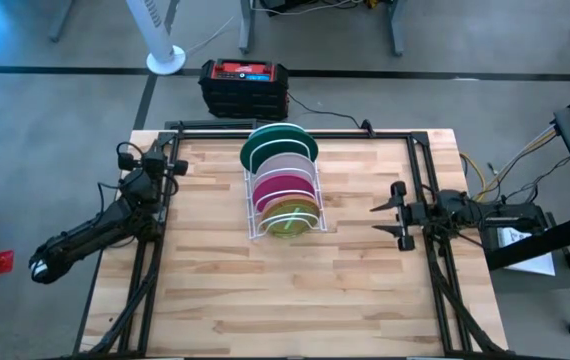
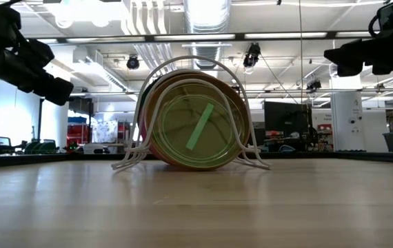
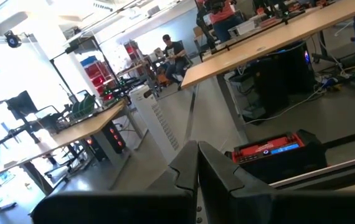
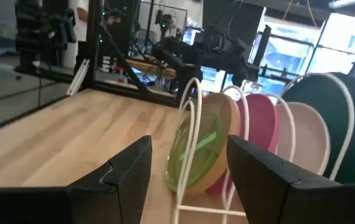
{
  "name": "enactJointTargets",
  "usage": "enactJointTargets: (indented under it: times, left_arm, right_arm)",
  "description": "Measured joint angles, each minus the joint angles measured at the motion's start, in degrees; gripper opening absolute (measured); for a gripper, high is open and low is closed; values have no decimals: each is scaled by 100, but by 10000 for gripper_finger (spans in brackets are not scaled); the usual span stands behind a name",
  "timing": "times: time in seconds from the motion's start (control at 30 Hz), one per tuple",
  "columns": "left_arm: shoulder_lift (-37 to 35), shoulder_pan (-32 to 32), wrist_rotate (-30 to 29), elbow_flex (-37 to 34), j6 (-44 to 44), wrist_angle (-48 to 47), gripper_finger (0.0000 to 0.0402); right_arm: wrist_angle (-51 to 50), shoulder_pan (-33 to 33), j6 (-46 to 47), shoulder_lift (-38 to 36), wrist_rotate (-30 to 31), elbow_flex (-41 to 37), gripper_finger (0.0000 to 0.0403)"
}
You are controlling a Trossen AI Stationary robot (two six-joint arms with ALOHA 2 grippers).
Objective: Sort dishes
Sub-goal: Return to Home Position
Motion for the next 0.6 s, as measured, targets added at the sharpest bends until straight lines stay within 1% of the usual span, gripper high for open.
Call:
enactJointTargets:
  times: [0.17,0.6]
  left_arm:
    - [0,0,1,0,0,-1,0]
    - [0,0,2,0,0,-1,0]
  right_arm:
    - [0,0,-102,65,2,0,199]
    - [0,0,289,126,13,0,199]
